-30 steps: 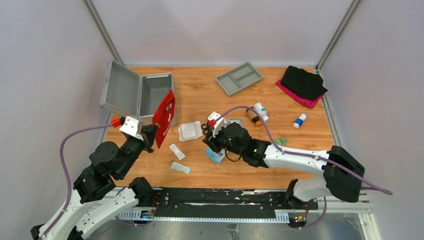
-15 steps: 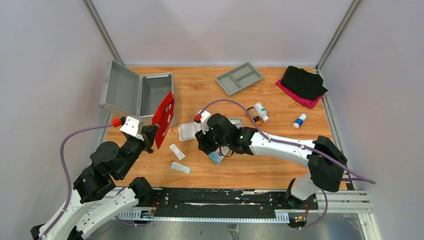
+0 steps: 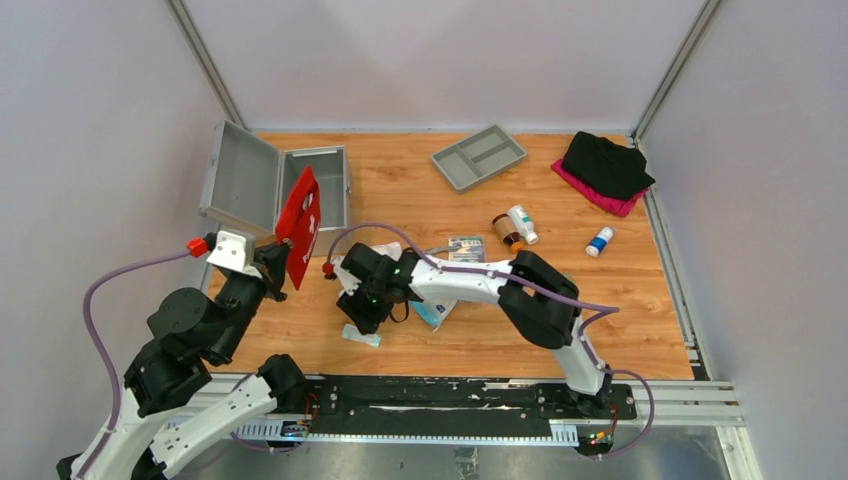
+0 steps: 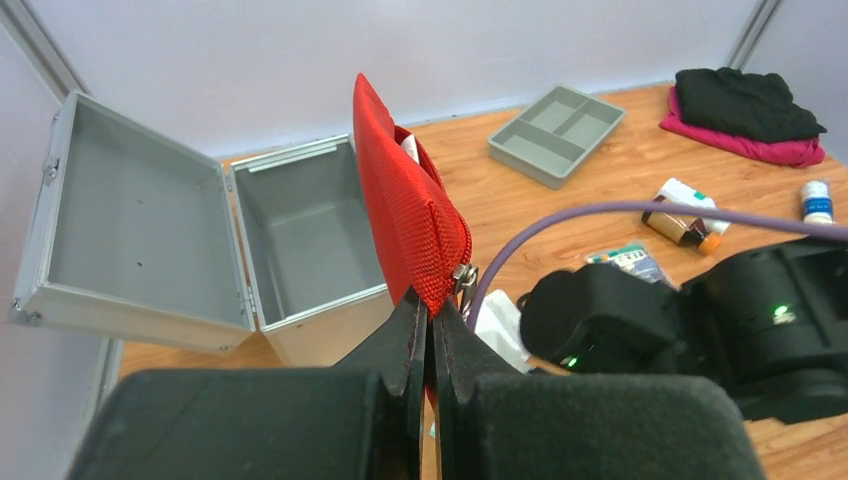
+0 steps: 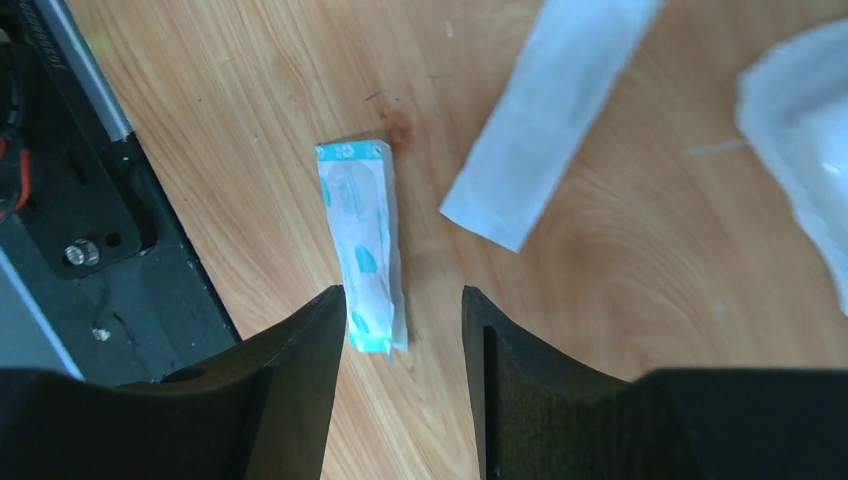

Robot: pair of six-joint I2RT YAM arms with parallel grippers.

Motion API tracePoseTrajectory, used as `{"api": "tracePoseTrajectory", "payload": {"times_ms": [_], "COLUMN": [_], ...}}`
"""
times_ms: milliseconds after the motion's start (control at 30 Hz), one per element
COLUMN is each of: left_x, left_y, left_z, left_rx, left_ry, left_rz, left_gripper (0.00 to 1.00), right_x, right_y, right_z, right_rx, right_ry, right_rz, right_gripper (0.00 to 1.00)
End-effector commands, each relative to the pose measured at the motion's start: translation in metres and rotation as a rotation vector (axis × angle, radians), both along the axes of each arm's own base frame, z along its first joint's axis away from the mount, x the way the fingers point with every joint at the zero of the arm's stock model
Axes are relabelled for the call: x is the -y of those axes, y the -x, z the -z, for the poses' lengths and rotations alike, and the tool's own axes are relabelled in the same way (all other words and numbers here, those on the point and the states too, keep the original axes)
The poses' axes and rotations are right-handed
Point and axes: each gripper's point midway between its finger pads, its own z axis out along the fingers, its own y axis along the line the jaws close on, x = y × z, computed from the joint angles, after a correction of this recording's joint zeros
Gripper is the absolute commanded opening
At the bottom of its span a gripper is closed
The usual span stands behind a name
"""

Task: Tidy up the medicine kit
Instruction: Pick up the medical item at the center of the board.

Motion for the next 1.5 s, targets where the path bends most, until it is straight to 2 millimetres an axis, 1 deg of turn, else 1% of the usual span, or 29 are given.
{"api": "tracePoseTrajectory", "payload": {"times_ms": [0,133,300,467,733,900,967,1167,1233,1367,1467], "left_x": [-0.006,-0.003,0.0,0.003,0.003,0.003,0.003,0.004,0.004,0.003,0.003], "left_y": [0.001,0.001,0.0,-0.002,-0.002,-0.002,-0.002,-0.002,-0.002,-0.002,-0.002], "left_z": [-0.003,0.0,0.002,0.003,0.004,0.003,0.003,0.003,0.002,0.002,0.003], "left_rx": [0.007,0.0,-0.002,-0.005,-0.006,-0.005,-0.004,-0.003,-0.003,-0.002,-0.002], "left_ry": [-0.005,0.001,0.003,-0.001,-0.001,0.0,-0.001,0.0,0.001,-0.003,0.0], "left_rz": [-0.021,-0.01,-0.002,0.003,0.005,0.003,0.003,0.009,0.009,0.007,0.008], "left_gripper": [0.0,0.0,0.0,0.0,0.0,0.0,0.0,0.0,0.0,0.0,0.0], "right_x": [0.002,0.002,0.009,0.016,0.009,0.012,0.012,0.0,-0.005,-0.011,-0.012], "right_y": [0.016,0.011,0.011,0.018,0.037,0.04,0.039,0.032,0.033,0.039,0.042], "right_z": [0.017,0.025,0.032,0.04,0.045,0.047,0.043,0.011,0.002,-0.005,-0.002], "right_rx": [-0.014,0.023,0.06,0.084,0.077,0.072,0.075,0.11,0.109,0.078,0.065], "right_ry": [0.105,0.138,0.192,0.241,0.246,0.259,0.254,0.168,0.136,0.098,0.099], "right_rz": [-0.083,-0.096,-0.125,-0.171,-0.215,-0.212,-0.198,-0.133,-0.131,-0.134,-0.134], "right_gripper": [0.52,0.52,0.52,0.52,0.5,0.48,0.48,0.48,0.48,0.49,0.5]}}
